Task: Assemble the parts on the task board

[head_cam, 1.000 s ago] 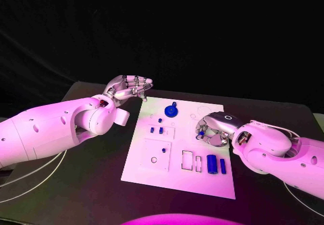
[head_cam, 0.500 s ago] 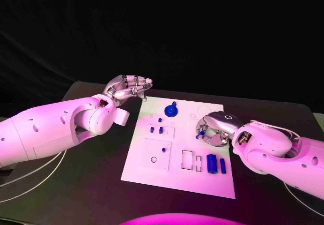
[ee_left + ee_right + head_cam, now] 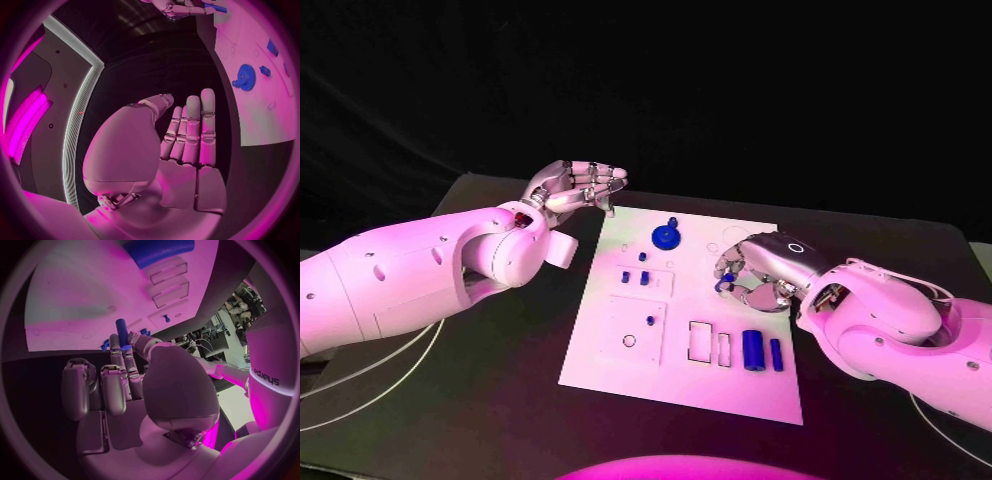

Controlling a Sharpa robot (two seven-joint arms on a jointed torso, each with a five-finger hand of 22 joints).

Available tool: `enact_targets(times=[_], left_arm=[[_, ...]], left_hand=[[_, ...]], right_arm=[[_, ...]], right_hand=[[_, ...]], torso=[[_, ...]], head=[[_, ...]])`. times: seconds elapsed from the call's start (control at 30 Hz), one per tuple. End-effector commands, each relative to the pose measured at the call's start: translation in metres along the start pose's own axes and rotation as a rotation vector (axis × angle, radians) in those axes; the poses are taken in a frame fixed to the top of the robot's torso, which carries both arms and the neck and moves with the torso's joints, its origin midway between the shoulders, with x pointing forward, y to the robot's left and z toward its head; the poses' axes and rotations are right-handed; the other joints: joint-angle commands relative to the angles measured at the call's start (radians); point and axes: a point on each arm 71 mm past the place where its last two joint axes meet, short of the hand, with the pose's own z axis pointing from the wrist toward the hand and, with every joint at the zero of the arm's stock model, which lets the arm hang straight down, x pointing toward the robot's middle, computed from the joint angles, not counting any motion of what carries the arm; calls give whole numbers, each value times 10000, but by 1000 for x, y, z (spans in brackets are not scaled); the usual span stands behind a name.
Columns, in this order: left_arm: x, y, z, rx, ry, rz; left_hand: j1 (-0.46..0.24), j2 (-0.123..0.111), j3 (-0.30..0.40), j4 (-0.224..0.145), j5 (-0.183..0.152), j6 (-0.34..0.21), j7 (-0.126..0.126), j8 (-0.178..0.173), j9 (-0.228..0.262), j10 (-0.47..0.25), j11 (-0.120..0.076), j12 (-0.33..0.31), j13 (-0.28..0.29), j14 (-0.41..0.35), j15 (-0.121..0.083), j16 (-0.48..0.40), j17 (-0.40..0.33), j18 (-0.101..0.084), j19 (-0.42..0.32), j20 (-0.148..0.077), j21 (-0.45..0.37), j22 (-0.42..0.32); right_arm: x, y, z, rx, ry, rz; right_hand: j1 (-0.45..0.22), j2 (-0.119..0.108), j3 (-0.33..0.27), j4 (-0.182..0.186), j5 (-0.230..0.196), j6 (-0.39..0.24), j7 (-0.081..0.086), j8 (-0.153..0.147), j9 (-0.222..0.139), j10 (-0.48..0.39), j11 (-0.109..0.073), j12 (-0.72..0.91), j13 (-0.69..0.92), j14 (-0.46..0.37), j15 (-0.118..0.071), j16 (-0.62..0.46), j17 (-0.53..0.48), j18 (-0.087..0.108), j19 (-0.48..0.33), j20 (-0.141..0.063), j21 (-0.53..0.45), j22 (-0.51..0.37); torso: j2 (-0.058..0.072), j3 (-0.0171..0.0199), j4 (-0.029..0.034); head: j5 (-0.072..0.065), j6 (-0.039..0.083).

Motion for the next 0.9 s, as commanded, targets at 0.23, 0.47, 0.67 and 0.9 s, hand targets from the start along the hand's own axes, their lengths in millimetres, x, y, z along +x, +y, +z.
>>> enact_targets(times=[0.23,0.47,0.67,0.9], left_arm=[[4,0,1,48,147,-64],[8,1,3,51,234,-103],[11,1,5,38,295,-132],[13,2,6,39,352,-156]], left_hand=[[-72,-25,-6,-56,36,-28,131,62,-10,-62,1,67,-10,-64,18,-61,-8,62,-80,9,-65,-17],[-72,-25,-6,-56,36,-28,131,62,-10,-62,1,67,-10,-64,18,-61,-8,62,-80,9,-65,-17],[-75,-14,-2,-63,37,-37,134,67,-12,-81,4,81,-10,-68,20,-58,-14,63,-84,12,-67,-17],[-75,-14,-2,-63,37,-37,134,67,-12,-81,4,81,-10,-68,20,-58,-14,63,-84,12,-67,-17]], right_arm=[[-13,37,0,-1054,-660,608],[-6,73,15,-2037,-626,1047],[12,94,27,-2552,-326,1321],[39,108,35,-2793,114,1563]], right_hand=[[85,124,154,-258,32,64,-13,66,23,581,-491,62,-3,501,-95,58,-10,-124,357,-99,42,1782],[100,134,175,-288,47,56,-10,64,27,581,-491,52,5,498,-99,50,-29,-121,353,-104,29,1779],[109,149,198,-315,66,43,-3,59,30,577,-486,40,12,496,-100,46,-40,-115,343,-108,0,1769],[109,158,211,-329,74,33,3,55,32,571,-481,31,17,494,-98,42,-50,-109,332,-109,-32,1757]], torso=[[-3,3,-18],[-5,3,14],[9,-8,6],[26,-6,-6]], head=[[103,-24],[299,-95],[420,-108],[515,-139]])
